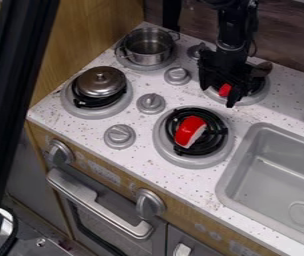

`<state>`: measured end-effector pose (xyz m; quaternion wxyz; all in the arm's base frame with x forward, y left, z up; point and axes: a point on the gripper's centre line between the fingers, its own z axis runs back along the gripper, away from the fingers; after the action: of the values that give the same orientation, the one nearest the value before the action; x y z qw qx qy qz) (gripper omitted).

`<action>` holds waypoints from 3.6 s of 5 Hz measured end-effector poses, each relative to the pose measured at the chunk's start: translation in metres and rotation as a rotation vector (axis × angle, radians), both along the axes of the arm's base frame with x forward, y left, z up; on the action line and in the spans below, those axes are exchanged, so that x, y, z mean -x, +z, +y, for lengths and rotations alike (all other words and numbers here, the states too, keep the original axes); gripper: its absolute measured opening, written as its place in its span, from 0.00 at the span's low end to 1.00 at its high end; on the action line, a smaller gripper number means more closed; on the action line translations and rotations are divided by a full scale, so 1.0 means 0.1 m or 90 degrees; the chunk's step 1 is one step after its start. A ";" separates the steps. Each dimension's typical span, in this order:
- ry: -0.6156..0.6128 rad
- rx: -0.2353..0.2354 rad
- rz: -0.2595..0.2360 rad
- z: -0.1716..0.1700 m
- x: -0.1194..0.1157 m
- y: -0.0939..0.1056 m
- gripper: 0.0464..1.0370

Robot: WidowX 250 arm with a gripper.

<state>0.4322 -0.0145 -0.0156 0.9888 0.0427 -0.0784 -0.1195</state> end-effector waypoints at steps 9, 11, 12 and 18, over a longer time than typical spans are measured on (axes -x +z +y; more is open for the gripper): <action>0.094 0.009 0.062 0.29 0.46 -0.08 0.52; 0.107 0.004 0.044 0.65 0.08 -0.10 0.52; 0.109 0.005 0.055 0.73 -0.02 -0.24 0.52; 0.076 -0.009 0.057 0.82 -0.12 -0.44 0.96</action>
<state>0.4447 0.0671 -0.0592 0.9964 0.0490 -0.0304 -0.0625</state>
